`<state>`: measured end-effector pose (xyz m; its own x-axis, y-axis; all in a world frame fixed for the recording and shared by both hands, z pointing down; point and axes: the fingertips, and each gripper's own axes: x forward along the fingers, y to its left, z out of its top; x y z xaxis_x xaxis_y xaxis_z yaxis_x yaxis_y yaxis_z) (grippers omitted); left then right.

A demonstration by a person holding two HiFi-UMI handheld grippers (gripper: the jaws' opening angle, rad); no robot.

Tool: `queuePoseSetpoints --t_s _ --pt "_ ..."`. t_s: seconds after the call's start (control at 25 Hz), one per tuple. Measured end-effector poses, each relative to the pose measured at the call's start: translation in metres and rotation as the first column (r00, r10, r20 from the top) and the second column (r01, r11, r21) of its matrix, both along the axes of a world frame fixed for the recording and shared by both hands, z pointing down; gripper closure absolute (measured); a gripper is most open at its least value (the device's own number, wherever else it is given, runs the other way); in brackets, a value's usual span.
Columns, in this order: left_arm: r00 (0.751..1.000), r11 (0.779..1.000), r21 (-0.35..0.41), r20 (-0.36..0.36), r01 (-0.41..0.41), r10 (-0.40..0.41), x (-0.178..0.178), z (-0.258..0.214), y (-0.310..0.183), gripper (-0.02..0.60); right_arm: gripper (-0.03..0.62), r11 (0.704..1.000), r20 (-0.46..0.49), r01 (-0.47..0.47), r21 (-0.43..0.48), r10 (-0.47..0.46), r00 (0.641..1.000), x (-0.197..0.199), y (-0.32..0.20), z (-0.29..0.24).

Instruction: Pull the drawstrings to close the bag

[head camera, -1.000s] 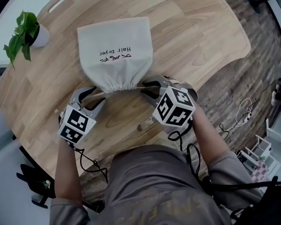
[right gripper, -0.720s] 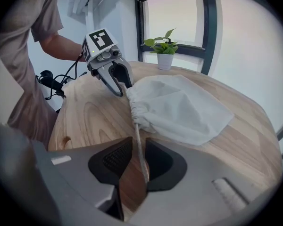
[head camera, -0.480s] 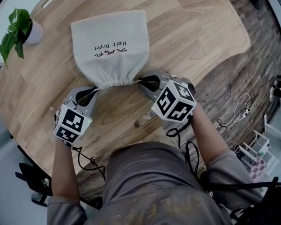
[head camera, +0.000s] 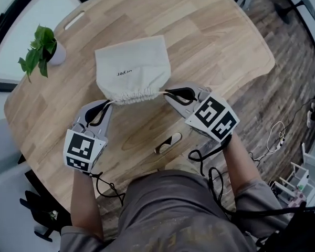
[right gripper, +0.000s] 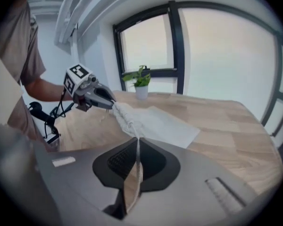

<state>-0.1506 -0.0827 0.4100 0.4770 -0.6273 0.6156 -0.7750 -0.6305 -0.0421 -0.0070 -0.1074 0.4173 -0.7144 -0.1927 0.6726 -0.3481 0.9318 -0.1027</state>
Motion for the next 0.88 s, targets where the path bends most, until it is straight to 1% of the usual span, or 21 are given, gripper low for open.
queuePoseSetpoints --t_s 0.08,0.16,0.2,0.28,0.32,0.44,0.56,0.64,0.76,0.88 --pt "0.998 0.996 0.069 -0.039 0.056 -0.053 -0.002 -0.042 -0.011 0.574 0.557 0.998 0.064 -0.040 0.055 0.036 0.997 -0.003 -0.015 -0.050" --pt "0.994 0.985 0.146 -0.065 0.096 -0.087 -0.004 -0.087 -0.020 0.574 0.557 0.988 0.109 -0.066 0.139 0.051 0.993 -0.006 -0.027 -0.102" --pt "0.992 0.975 0.190 -0.078 0.114 -0.101 -0.007 -0.112 -0.026 0.574 0.557 0.979 0.130 -0.075 0.190 0.050 0.990 -0.009 -0.034 -0.129" --pt "0.986 0.949 0.277 -0.111 0.148 -0.122 -0.013 -0.160 -0.041 0.574 0.556 0.952 0.175 -0.090 0.291 0.039 0.984 -0.016 -0.049 -0.181" --pt "0.984 0.936 0.312 -0.123 0.162 -0.129 -0.016 -0.183 -0.046 0.574 0.557 0.940 0.197 -0.099 0.327 0.035 0.980 -0.019 -0.053 -0.203" --pt "0.981 0.901 0.391 -0.117 0.186 -0.152 -0.020 -0.238 -0.050 0.574 0.557 0.913 0.241 -0.133 0.385 0.040 0.970 -0.021 -0.054 -0.254" --pt "0.979 0.868 0.454 -0.114 0.200 -0.166 -0.022 -0.277 -0.050 0.574 0.557 0.892 0.269 -0.158 0.424 0.042 0.962 -0.022 -0.053 -0.286" --pt "0.979 0.853 0.479 -0.114 0.205 -0.171 -0.022 -0.292 -0.049 0.574 0.557 0.882 0.284 -0.168 0.441 0.040 0.958 -0.022 -0.051 -0.299" --pt "0.978 0.838 0.503 -0.109 0.211 -0.180 -0.022 -0.304 -0.046 0.574 0.556 0.868 0.301 -0.183 0.461 0.041 0.953 -0.021 -0.048 -0.310" --pt "0.975 0.833 0.507 -0.114 0.223 -0.192 -0.026 -0.304 -0.044 0.574 0.557 0.864 0.311 -0.193 0.466 0.045 0.949 -0.024 -0.045 -0.310"
